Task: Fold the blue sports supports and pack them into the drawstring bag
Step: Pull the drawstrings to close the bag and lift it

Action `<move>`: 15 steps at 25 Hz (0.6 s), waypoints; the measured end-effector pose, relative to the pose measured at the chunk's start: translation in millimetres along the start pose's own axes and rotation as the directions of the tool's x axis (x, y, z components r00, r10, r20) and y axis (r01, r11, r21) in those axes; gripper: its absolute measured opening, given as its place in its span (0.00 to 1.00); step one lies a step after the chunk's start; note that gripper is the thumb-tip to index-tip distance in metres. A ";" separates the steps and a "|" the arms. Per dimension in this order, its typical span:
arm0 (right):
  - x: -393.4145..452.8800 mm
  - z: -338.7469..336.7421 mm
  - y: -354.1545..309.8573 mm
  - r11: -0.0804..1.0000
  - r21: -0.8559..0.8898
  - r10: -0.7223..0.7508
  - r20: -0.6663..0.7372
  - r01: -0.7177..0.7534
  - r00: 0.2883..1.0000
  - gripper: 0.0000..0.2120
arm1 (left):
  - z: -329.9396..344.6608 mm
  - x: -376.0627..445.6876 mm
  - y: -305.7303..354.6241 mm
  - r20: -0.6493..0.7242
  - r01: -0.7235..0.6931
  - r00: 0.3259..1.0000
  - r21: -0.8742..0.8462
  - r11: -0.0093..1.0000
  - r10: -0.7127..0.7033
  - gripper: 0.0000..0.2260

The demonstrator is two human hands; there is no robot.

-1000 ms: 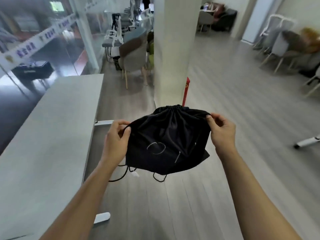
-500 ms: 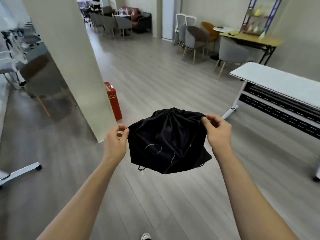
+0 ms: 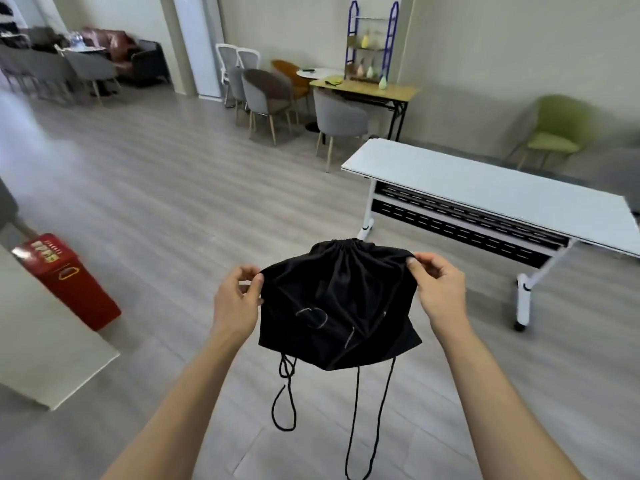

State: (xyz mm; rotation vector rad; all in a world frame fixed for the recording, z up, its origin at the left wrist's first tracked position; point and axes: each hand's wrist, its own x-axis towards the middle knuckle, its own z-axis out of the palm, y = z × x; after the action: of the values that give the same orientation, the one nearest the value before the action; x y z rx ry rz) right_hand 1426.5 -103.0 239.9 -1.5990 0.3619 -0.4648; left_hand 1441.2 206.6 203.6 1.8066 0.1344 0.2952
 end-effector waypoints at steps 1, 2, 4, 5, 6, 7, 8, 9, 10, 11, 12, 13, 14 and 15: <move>25.3 -3.7 0.1 1.000 -0.003 -0.009 -0.030 0.008 1.000 0.04 | 22.3 23.9 5.1 0.029 -0.011 1.000 -0.011 1.000 0.011 0.03; 47.3 -7.4 0.7 1.000 -0.007 -0.017 -0.052 0.016 0.999 0.05 | 42.7 45.2 8.9 0.049 -0.010 0.999 -0.022 1.000 0.011 0.03; 88.8 -14.9 0.7 1.000 -0.008 -0.021 -0.093 0.020 0.995 0.04 | 83.0 81.3 17.3 0.084 -0.007 0.996 -0.043 0.999 0.011 0.03; 108.3 -17.3 0.0 1.000 -0.002 -0.026 -0.108 0.026 0.994 0.03 | 101.2 97.1 21.4 0.101 -0.006 0.995 -0.056 0.998 0.011 0.03; 130.9 -19.0 -0.3 0.999 0.004 -0.031 -0.121 0.032 0.992 0.03 | 120.8 115.3 25.3 0.120 -0.006 0.993 -0.067 0.998 0.014 0.03; 156.9 -20.4 1.1 0.999 0.011 -0.033 -0.135 0.035 0.990 0.04 | 142.1 136.3 28.4 0.134 -0.004 0.991 -0.073 0.997 0.014 0.03; 185.4 -21.6 4.0 0.999 0.018 -0.036 -0.150 0.039 0.988 0.05 | 165.1 158.5 31.0 0.140 0.000 0.990 -0.074 0.997 0.011 0.02; 215.1 -21.9 7.2 0.999 0.029 -0.038 -0.165 0.044 0.986 0.06 | 187.9 181.3 33.4 0.145 0.005 0.989 -0.076 0.997 0.006 0.02; 244.1 -21.6 10.5 0.998 0.043 -0.038 -0.180 0.047 0.983 0.07 | 209.4 203.3 35.5 0.147 0.007 0.989 -0.083 0.997 0.005 0.02; 279.0 -21.5 15.0 0.997 0.058 -0.035 -0.191 0.047 0.981 0.05 | 235.1 229.1 37.1 0.143 0.003 0.990 -0.091 0.996 0.010 0.03; 310.3 -20.9 19.1 0.997 0.064 -0.034 -0.196 0.047 0.980 0.04 | 258.1 251.8 39.2 0.131 0.004 0.991 -0.098 0.995 0.009 0.03; 340.3 -20.4 22.8 0.997 0.063 -0.032 -0.198 0.045 0.980 0.04 | 280.1 272.4 43.6 0.118 0.003 0.993 -0.104 0.995 0.009 0.03; 371.3 -20.2 25.1 0.997 0.067 -0.025 -0.199 0.039 0.980 0.04 | 303.7 293.5 48.5 0.102 0.006 0.995 -0.105 0.994 0.005 0.03; 400.0 -19.9 27.1 0.997 0.073 -0.010 -0.193 0.025 0.981 0.03 | 325.4 312.2 53.9 0.082 0.012 0.997 -0.104 0.995 -0.003 0.04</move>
State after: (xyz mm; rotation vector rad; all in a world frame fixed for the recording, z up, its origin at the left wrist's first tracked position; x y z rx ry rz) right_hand 1763.7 -320.8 245.7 -1.4894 0.4719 -0.6426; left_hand 1825.6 -34.5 221.4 1.7116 0.0669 0.2188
